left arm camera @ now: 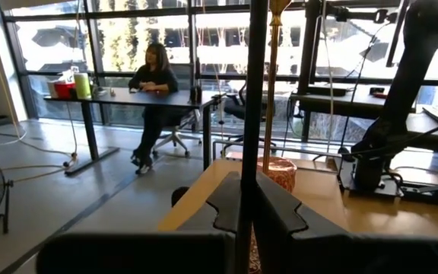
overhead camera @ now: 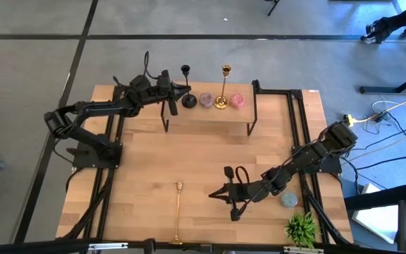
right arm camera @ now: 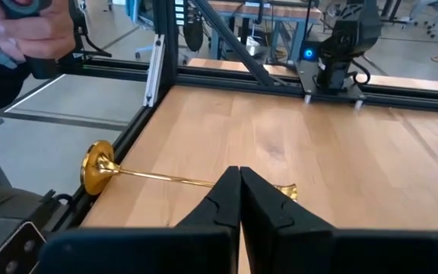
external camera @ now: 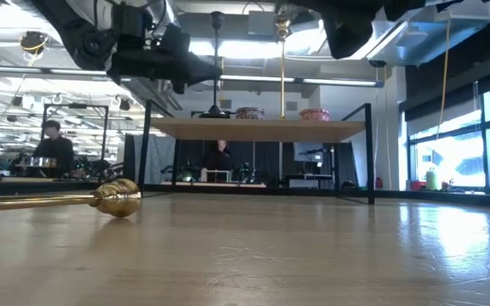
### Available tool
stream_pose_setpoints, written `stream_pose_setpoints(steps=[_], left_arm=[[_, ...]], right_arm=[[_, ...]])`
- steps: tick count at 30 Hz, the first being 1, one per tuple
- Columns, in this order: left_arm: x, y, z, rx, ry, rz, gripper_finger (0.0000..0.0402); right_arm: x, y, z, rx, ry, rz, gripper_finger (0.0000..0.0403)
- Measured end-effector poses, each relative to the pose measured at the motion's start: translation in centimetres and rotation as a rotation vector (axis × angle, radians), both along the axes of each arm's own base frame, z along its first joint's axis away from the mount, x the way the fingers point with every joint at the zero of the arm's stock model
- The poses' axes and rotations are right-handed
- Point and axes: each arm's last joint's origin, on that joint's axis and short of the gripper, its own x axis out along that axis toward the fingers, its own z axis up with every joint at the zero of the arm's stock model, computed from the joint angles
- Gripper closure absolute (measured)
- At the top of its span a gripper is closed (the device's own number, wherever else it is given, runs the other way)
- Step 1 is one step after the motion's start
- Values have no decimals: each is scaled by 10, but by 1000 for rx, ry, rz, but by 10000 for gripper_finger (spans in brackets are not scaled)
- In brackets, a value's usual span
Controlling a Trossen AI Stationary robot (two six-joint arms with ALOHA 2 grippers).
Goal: Pick & Place candle stick holders
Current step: Put the black candle holder on the shelf
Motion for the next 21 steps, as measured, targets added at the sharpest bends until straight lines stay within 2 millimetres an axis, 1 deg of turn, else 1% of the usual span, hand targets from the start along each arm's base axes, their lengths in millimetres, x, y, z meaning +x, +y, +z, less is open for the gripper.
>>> stream_pose_setpoints(steps=[18, 21], left_arm=[[0, 0, 0, 16, 0, 9, 390], [1, 1, -2, 11, 5, 15, 390]], right_arm=[[0, 0, 0, 3, 0, 1, 398], [0, 0, 0, 3, 0, 1, 398]])
